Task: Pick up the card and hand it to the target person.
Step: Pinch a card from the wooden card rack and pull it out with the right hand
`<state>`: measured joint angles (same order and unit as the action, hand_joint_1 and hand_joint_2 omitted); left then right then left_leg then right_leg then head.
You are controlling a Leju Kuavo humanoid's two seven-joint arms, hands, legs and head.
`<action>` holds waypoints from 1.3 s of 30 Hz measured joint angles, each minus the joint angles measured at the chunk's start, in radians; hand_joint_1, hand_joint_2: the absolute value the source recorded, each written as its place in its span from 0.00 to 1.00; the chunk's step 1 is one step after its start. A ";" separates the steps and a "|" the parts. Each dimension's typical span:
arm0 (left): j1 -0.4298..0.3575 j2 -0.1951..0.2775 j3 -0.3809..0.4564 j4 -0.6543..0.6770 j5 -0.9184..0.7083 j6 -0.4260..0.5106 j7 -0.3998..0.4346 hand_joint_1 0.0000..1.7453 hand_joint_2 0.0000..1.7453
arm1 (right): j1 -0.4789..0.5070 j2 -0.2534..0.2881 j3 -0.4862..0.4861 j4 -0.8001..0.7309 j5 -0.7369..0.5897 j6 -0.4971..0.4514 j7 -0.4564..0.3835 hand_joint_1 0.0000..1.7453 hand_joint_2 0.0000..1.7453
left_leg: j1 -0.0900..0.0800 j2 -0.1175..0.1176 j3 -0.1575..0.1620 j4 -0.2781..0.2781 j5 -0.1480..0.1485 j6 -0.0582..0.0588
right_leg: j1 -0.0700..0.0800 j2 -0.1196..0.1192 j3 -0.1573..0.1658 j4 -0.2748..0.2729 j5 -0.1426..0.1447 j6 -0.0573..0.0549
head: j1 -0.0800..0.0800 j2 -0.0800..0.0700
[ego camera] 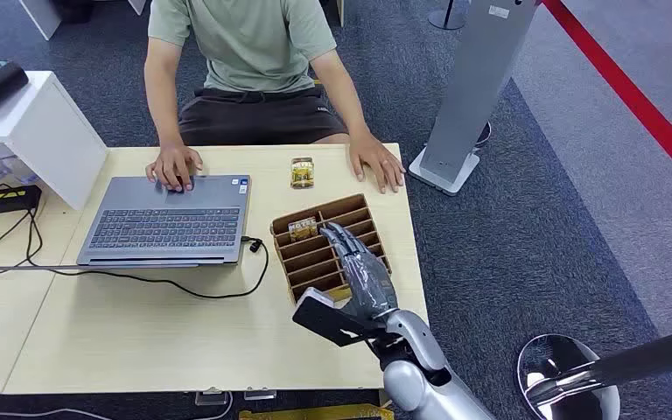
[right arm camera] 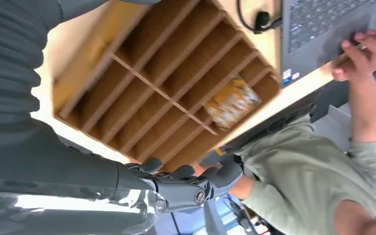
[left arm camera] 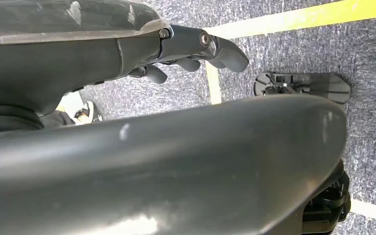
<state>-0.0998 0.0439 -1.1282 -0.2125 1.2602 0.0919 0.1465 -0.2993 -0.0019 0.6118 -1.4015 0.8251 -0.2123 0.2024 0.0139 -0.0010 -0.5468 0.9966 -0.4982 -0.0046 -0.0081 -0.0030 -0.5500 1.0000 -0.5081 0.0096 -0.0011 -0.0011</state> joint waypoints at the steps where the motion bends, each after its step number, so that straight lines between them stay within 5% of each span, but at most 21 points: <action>1: 0.000 0.000 -0.001 0.000 -0.001 0.000 -0.001 0.00 0.00 | -0.014 0.004 0.008 -0.001 0.006 0.006 0.011 0.00 1.00 | 0.000 0.000 0.000 0.000 0.000 0.000 | 0.000 0.000 0.000 0.000 0.000 0.000 | 0.000 0.000; 9: -0.005 -0.005 -0.015 0.000 -0.006 -0.006 -0.012 0.00 0.00 | -0.188 0.058 0.124 0.045 0.075 0.061 0.118 0.00 1.00 | 0.000 0.000 0.000 0.000 0.000 0.000 | 0.000 0.000 0.000 0.000 0.000 0.000 | 0.000 0.000; 20: -0.020 -0.008 -0.026 0.000 -0.015 -0.015 -0.017 0.00 0.00 | -0.302 0.107 0.239 0.212 0.167 0.141 0.281 0.00 1.00 | 0.000 0.000 -0.001 0.000 0.000 0.000 | 0.000 0.000 -0.001 0.000 0.000 0.000 | 0.001 0.000; 34: -0.035 -0.008 -0.055 0.000 -0.029 -0.018 -0.003 0.00 0.00 | -0.415 0.170 0.283 0.435 0.205 0.121 0.347 0.43 1.00 | 0.000 0.000 -0.001 0.000 0.000 0.000 | 0.000 0.000 -0.001 0.000 0.000 0.000 | 0.001 0.000; 39: -0.033 -0.005 -0.064 0.000 -0.029 -0.020 -0.001 0.00 0.00 | -0.455 0.176 0.285 0.469 0.215 0.127 0.381 0.46 1.00 | 0.000 0.000 -0.001 0.000 0.000 0.000 | 0.000 0.000 -0.001 0.000 0.000 0.000 | 0.001 0.000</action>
<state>-0.1324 0.0387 -1.1920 -0.2125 1.2309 0.0721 0.1457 -0.7546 0.1741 0.8965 -0.9324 1.0402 -0.0852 0.5831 0.0139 -0.0013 -0.5477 0.9967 -0.4981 -0.0046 -0.0081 -0.0032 -0.5508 1.0005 -0.5080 0.0095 -0.0005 -0.0011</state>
